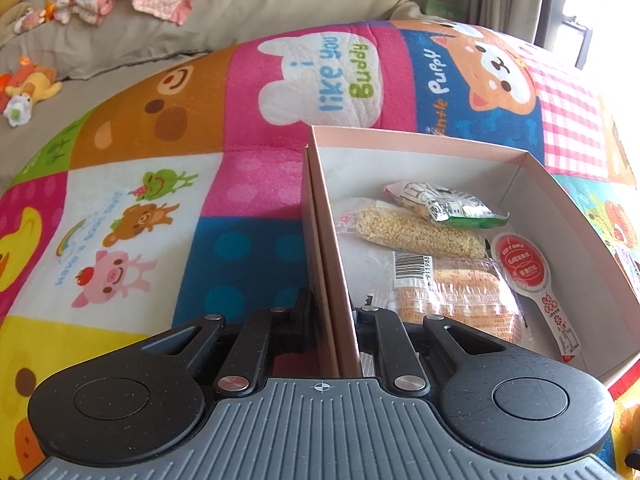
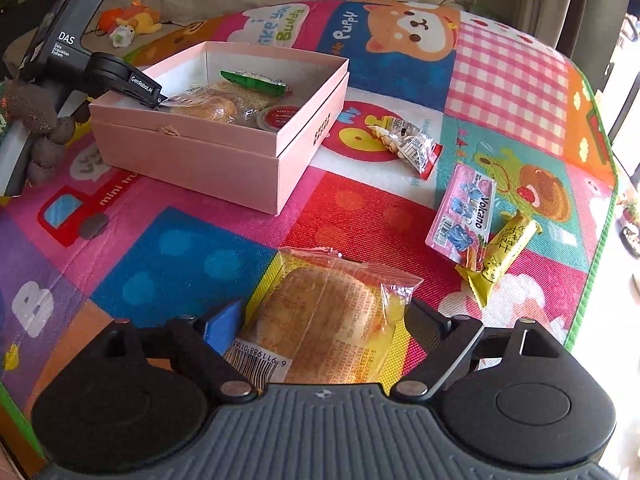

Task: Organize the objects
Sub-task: 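Carry the wrapped bun into the pink box and open the right gripper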

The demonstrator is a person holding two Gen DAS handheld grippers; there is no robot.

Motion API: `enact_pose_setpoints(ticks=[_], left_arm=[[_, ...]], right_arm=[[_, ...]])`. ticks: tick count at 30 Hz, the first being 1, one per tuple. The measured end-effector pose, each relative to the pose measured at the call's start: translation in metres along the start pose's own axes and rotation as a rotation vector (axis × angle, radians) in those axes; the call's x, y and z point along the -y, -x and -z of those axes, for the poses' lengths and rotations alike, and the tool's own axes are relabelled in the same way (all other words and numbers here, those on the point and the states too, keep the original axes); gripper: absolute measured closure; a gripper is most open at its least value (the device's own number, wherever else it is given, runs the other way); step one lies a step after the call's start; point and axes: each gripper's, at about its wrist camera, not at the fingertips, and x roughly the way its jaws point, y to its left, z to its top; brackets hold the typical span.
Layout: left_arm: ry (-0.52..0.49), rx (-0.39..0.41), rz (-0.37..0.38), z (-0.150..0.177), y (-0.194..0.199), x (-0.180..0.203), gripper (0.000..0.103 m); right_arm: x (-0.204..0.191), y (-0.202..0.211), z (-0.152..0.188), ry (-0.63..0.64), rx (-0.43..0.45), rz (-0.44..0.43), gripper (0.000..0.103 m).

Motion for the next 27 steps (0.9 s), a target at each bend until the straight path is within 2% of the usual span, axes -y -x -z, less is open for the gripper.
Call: enact_pose_setpoints(ticks=[7, 11, 14, 20, 27], left_arm=[[0.004, 0.002, 0.000, 0.000, 0.000, -0.001, 0.089], [0.002, 0.002, 0.000, 0.000, 0.000, -0.001, 0.089], [0.003, 0.002, 0.000, 0.000, 0.000, -0.001, 0.089], [0.012, 0.002, 0.000, 0.001, 0.000, -0.002, 0.089], [0.019, -0.012, -0.006, -0.001, -0.001, -0.001, 0.089]], right_arm=[[0.002, 0.000, -0.001, -0.025, -0.013, 0.019, 0.015], [-0.001, 0.000, 0.001, -0.029, -0.021, 0.010, 0.023], [-0.001, -0.002, 0.003, -0.033, -0.035, 0.005, 0.024], [0.000, 0.005, 0.006, -0.053, -0.049, -0.051, 0.042], [-0.011, 0.023, 0.010, -0.029, -0.059, -0.151, 0.044]])
